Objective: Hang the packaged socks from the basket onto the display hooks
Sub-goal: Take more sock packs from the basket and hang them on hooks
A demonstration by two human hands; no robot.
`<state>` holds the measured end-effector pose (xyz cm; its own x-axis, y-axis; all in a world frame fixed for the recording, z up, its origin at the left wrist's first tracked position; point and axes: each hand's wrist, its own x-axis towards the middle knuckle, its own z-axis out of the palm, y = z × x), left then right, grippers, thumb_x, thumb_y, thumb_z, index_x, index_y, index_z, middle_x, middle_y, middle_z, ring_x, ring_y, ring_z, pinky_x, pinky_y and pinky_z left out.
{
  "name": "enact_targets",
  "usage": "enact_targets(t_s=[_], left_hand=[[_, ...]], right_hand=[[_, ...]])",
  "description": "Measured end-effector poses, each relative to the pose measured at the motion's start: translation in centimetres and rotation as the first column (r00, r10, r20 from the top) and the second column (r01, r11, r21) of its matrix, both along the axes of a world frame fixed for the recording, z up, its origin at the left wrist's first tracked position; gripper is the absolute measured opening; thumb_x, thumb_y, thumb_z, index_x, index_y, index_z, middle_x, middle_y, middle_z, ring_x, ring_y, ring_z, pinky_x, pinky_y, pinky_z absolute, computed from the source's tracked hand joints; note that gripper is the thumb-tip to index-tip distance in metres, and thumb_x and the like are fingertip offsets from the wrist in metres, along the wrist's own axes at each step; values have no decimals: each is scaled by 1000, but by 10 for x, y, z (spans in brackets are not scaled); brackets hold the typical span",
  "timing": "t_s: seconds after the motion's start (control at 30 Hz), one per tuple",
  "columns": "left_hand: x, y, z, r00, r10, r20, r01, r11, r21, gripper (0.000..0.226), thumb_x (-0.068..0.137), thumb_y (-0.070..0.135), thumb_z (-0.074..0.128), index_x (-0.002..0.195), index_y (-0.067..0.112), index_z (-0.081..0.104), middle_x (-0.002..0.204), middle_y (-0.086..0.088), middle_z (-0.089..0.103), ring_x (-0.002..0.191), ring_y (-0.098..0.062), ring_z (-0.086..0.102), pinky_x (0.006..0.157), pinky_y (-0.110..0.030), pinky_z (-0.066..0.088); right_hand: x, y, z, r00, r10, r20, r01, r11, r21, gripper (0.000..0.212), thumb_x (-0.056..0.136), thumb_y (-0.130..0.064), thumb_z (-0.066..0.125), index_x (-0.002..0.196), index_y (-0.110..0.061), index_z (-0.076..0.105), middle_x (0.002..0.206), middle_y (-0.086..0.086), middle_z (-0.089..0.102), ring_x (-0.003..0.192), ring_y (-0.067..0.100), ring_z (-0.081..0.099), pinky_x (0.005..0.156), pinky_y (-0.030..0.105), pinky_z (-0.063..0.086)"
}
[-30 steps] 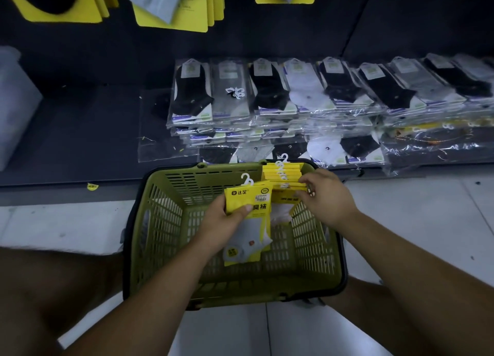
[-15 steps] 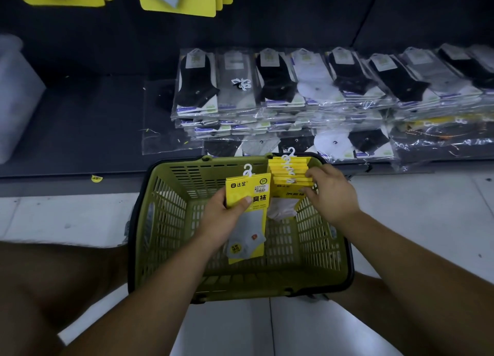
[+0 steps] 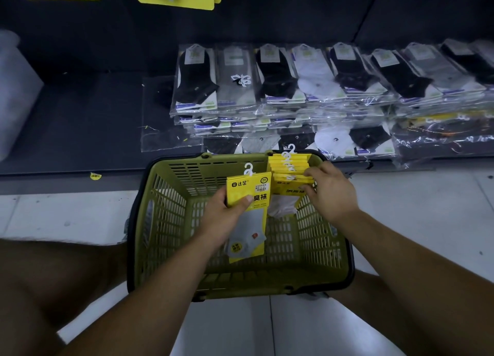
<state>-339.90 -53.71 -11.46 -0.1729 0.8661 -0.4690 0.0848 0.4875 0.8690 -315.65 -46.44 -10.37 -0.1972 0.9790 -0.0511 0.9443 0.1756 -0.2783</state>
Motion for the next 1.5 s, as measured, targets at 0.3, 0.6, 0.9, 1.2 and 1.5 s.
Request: enact_targets(t_s=[0.3, 0.6, 0.9, 1.2, 1.5], left_hand=[[1, 3, 2, 996, 41, 84, -40, 999, -12, 22, 104, 28, 67, 127, 28, 66, 121, 5, 75, 112, -17, 67, 94, -36, 50], [-7, 11, 10, 995, 20, 97, -27, 997, 67, 29, 111, 18, 53, 137, 31, 58, 124, 7, 72, 116, -16, 66, 98, -33, 50], [2, 17, 28, 985, 11, 171, -27, 995, 91, 27, 106, 44, 52, 104, 43, 78, 104, 20, 80, 102, 2, 72, 96, -24, 52], [2, 12, 22, 994, -2, 111, -12, 993, 119, 31, 99, 15, 74, 127, 20, 64, 120, -1, 77, 108, -15, 74, 87, -26, 59], [-12, 8, 8, 990, 94, 101, -106, 988, 114, 37, 98, 21, 75, 134, 21, 65, 114, 13, 77, 105, -4, 72, 82, -21, 52]], right_hand=[[5, -6, -1, 999, -5, -39, 1, 994, -110, 29, 88, -29, 73, 115, -21, 68, 110, 4, 59, 106, 26, 56, 76, 37, 52], [26, 21, 60, 958, 97, -269, -201, 898, -392, 14, 87, -21, 76, 93, -28, 66, 85, -11, 61, 77, -1, 56, 67, 14, 41], [-34, 14, 94, 821, -47, -569, -239, 877, -417, 9, 93, -14, 69, 102, -13, 69, 99, 8, 72, 90, 17, 66, 81, 30, 53], [-35, 15, 53, 694, -276, -665, 99, 951, -292, 13, 87, -19, 76, 93, -20, 65, 87, 1, 67, 75, 18, 68, 70, 39, 61], [-6, 21, 12, 994, 14, -106, -23, 996, -87, 27, 91, -25, 70, 115, -15, 68, 119, 6, 58, 106, 26, 57, 82, 36, 52]])
